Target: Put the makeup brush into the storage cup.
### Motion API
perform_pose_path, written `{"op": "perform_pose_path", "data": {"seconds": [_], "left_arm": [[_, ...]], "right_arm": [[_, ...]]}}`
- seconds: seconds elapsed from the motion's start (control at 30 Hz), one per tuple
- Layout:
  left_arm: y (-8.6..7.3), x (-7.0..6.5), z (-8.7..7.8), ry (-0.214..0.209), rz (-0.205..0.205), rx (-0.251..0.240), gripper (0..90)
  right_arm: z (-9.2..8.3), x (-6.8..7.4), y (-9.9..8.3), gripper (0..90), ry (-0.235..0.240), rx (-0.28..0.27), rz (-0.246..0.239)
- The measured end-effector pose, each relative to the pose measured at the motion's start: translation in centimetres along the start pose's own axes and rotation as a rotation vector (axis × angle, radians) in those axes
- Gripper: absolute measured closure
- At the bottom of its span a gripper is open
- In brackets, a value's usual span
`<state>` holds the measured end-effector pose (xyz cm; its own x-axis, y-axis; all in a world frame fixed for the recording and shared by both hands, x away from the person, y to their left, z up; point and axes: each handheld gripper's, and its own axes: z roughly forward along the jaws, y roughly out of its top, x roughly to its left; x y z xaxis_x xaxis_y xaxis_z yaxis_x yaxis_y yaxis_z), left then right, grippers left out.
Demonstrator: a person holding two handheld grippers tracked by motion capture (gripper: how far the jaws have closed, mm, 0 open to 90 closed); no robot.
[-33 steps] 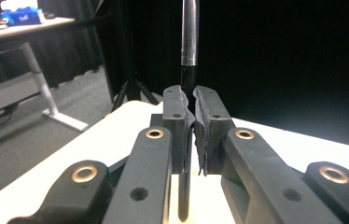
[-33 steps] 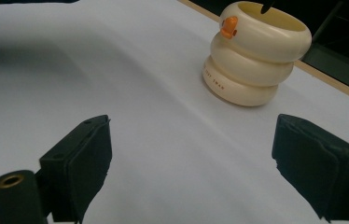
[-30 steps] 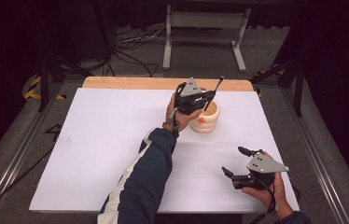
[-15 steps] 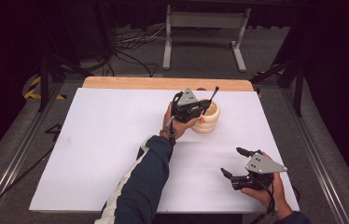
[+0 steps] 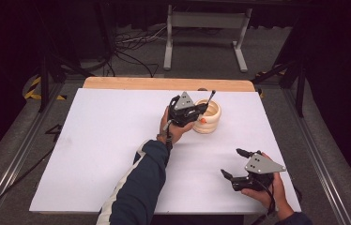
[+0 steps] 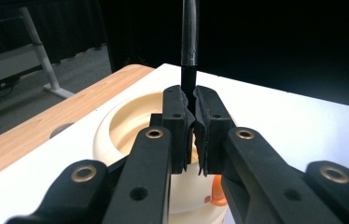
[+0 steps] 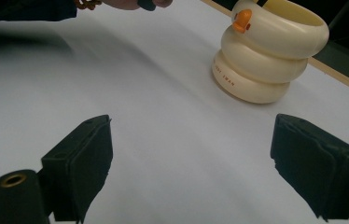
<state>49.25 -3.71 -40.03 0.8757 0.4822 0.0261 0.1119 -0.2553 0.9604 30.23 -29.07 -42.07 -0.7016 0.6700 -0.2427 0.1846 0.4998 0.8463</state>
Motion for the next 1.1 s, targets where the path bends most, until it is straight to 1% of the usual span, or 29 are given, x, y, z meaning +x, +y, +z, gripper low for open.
{"op": "perform_pose_path", "data": {"seconds": [0.07,0.1,0.17,0.23,0.27,0.3,0.33,0.37,0.4,0.43,0.47,0.5,0.53,0.57,0.67,0.73,0.77,0.8,0.83,0.87,0.9,0.93,0.97,1.0,1.03,1.07,1.1], "left_arm": [[0.0,-0.1,-0.1,-0.01,-0.001,-0.006,83.4],[0.1,-0.1,-0.2,0.0,0.012,-0.001,83.3],[0.1,-0.1,-0.3,-0.005,0.001,-0.005,83.1],[0.1,-0.1,-0.5,-0.006,0.002,-0.011,82.4],[0.1,-0.1,-0.5,-0.006,0.002,-0.011,80.7],[0.2,-0.1,-0.7,-0.007,-0.002,-0.021,80.7],[0.3,-0.2,-0.9,-0.011,0.004,-0.024,77.5],[0.3,-0.2,-0.9,-0.011,0.004,-0.024,77.3],[0.5,-0.3,-1.1,-0.004,0.016,-0.022,75.1],[0.6,-0.4,-1.3,0.0,0.022,-0.021,75.1],[0.7,-0.4,-1.6,-0.006,0.025,-0.021,73.4],[0.9,-0.5,-1.9,0.009,0.048,-0.014,71.5],[0.9,-0.5,-1.9,0.009,0.048,-0.014,69.4],[1.1,-0.6,-2.3,0.014,0.068,-0.003,69.4],[1.3,-0.6,-2.7,0.034,0.078,0.0,62.2],[1.5,-0.7,-3.2,0.032,0.083,-0.012,57.4],[1.6,-0.7,-3.4,0.037,0.078,-0.015,55.1],[1.6,-0.8,-3.5,0.039,0.082,-0.014,51.5],[1.7,-0.9,-3.8,0.05,0.086,-0.015,46.4],[1.7,-0.9,-3.8,0.05,0.086,-0.015,44.7],[1.8,-1.0,-4.0,0.065,0.086,-0.014,44.7],[1.8,-1.0,-4.1,0.082,0.081,-0.015,38.5],[1.8,-1.0,-4.3,0.078,0.068,-0.017,32.6],[1.8,-1.0,-4.4,0.07,0.055,-0.019,29.9],[1.8,-1.1,-4.6,0.076,0.065,-0.006,22.9],[1.8,-1.1,-4.6,0.076,0.065,-0.006,19.9],[1.7,-1.1,-4.7,0.077,0.064,-0.006,19.9]], "right_arm": [[0.0,0.0,0.0,13.9,-0.001,-0.001,0.0],[0.0,0.0,0.0,13.9,-0.001,0.0,-0.001],[0.0,0.0,-0.1,13.8,0.002,0.003,0.001],[0.0,0.0,-0.1,13.8,0.003,0.005,-0.001],[0.0,0.0,-0.1,13.8,0.003,0.005,-0.001],[0.0,0.0,-0.1,13.8,0.003,0.003,0.001],[0.0,0.0,-0.1,13.7,0.002,0.005,0.001],[0.0,0.0,-0.1,13.8,0.003,0.005,0.002],[0.0,-0.1,-0.1,13.8,0.001,0.005,0.001],[0.0,-0.1,-0.1,13.8,0.001,0.005,0.001],[0.0,0.0,-0.1,13.8,0.0,0.006,-0.001],[0.0,0.0,-0.1,13.8,0.0,0.003,-0.002],[0.0,0.0,-0.1,13.8,0.0,0.003,-0.002],[0.0,0.0,-0.1,13.8,0.0,0.004,-0.002],[0.0,0.0,-0.1,13.8,0.001,0.006,-0.001],[0.0,0.0,-0.1,13.8,-0.001,0.006,-0.005],[0.0,0.0,0.0,13.8,-0.001,0.006,-0.005],[0.0,0.0,0.0,13.8,-0.001,0.006,-0.005],[0.0,0.0,-0.1,13.8,-0.001,0.008,-0.005],[0.0,0.0,-0.1,13.8,0.0,0.006,-0.004],[0.0,0.0,-0.1,13.8,0.0,0.006,-0.004],[0.0,0.0,-0.1,13.8,0.0,0.007,-0.004],[0.0,0.0,-0.1,13.8,0.0,0.008,-0.004],[-0.1,0.0,-0.1,13.8,-0.002,0.008,-0.002],[-0.2,0.0,-0.1,13.8,-0.006,0.007,-0.003],[-0.3,0.0,0.0,13.8,-0.005,0.004,-0.002],[-0.3,0.0,0.0,13.8,-0.005,0.004,-0.002]]}}
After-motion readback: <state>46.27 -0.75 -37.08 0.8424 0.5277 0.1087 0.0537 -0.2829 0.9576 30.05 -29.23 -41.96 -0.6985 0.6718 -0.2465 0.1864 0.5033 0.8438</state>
